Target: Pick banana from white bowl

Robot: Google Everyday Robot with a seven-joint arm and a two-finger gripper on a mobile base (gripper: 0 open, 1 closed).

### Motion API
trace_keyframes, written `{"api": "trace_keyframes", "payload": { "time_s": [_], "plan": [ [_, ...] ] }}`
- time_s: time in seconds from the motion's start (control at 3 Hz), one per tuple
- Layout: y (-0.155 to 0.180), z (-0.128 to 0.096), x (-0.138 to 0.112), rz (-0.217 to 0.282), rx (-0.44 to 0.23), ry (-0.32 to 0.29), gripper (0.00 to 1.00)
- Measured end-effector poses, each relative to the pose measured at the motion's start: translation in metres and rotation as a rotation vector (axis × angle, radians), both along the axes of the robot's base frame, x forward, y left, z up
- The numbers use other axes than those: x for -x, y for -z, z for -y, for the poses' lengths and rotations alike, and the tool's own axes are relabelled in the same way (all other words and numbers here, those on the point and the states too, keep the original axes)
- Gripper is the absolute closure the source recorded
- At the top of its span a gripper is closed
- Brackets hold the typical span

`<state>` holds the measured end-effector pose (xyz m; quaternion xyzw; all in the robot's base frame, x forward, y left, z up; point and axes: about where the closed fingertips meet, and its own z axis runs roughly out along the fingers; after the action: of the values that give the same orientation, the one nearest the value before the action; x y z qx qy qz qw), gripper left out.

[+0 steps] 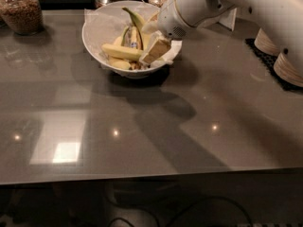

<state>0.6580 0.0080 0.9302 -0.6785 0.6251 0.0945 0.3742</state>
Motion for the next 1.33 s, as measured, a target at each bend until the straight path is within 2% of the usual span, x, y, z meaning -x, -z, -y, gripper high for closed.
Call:
{"api": "trace_keyframes", "payload": {
  "time_s": [0.67, 1.33],
  "plan": [
    [0.025, -0.004, -0.015, -0.013, 0.011, 0.025, 0.43],
    [0.052, 0.005, -0.029, -0.013, 0.052, 0.054, 0.44]
  ]
}}
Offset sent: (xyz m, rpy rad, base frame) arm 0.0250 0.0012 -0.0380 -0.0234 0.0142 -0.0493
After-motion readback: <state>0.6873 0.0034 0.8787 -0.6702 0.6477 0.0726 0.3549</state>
